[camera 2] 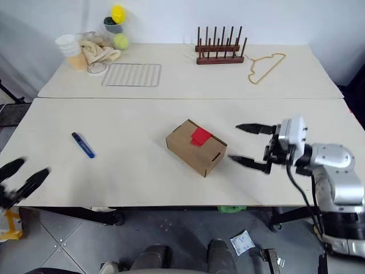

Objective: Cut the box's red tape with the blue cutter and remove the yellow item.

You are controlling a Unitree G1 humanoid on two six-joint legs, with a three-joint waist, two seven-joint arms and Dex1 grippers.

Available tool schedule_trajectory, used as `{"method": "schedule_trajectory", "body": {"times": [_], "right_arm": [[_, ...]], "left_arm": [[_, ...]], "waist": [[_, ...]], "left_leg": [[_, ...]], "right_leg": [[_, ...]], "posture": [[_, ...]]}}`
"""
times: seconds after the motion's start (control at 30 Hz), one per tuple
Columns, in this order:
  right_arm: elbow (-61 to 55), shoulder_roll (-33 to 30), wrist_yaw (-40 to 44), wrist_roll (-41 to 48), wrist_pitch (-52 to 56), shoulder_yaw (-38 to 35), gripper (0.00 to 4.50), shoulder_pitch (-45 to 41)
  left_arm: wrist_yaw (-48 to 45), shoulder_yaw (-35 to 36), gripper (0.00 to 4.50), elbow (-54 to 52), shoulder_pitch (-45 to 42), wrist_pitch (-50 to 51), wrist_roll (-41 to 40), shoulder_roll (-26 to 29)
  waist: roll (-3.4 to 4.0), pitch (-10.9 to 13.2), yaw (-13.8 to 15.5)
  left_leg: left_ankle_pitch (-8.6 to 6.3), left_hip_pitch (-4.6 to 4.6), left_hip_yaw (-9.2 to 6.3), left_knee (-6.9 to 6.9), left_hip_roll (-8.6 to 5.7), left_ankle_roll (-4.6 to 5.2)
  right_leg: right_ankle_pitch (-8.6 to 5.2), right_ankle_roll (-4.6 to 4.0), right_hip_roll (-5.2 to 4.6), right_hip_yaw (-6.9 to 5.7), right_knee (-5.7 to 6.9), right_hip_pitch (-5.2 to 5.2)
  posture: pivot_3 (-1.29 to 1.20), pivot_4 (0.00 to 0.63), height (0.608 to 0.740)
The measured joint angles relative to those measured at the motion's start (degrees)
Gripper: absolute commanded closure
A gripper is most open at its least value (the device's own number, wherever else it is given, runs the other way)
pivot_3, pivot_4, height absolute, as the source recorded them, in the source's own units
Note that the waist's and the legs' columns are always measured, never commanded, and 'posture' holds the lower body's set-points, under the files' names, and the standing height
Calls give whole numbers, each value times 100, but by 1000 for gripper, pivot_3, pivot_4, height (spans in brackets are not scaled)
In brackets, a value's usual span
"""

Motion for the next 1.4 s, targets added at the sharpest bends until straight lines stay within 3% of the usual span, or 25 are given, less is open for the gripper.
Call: {"method": "schedule_trajectory", "body": {"times": [0.2, 0.4, 0.63, 0.87, 1.4], "right_arm": [[-235, 493, -12, 256, -145, 93, 0, -3], [-211, 571, 28, 242, -363, 93, 0, -70], [-73, 386, 172, 226, -339, 83, 0, -83], [-25, 279, 251, 235, -231, 88, 0, -195], [-428, 287, -126, 312, 149, 92, 0, -56]], "left_arm": [[605, 97, 16, -349, 576, -103, -86, -892], [1796, -44, 16, -1124, 80, 123, -409, -1374], [4254, -1439, 16, -2514, -1140, 1913, -197, -1765], [6069, -2302, 16, -2388, -2453, 3002, 585, -2290], [7590, -2874, 16, -663, -4181, 3277, 1769, -3123]], "waist": [[-2, -1, 145], [-3, -2, 143], [-6, -4, 129], [-7, -4, 135], [-15, 0, 234]], "left_leg": [[-1, 6, -2, 3, 1, 1], [0, 5, -2, 3, 2, -4], [0, 6, 9, 7, -21, -7], [5, 5, 15, 10, -20, -15], [5, 2, 27, 19, -21, -16]], "right_leg": [[6, -9, -1, -5, -3, 8], [8, -8, 2, -4, -2, 6], [11, -2, 12, 3, 13, -4], [11, -2, 19, 4, 17, -9], [13, 2, 18, 3, 16, -13]], "posture": [[0, 150, 740], [0, 150, 740], [0, 150, 740], [0, 150, 740], [0, 150, 740]]}}
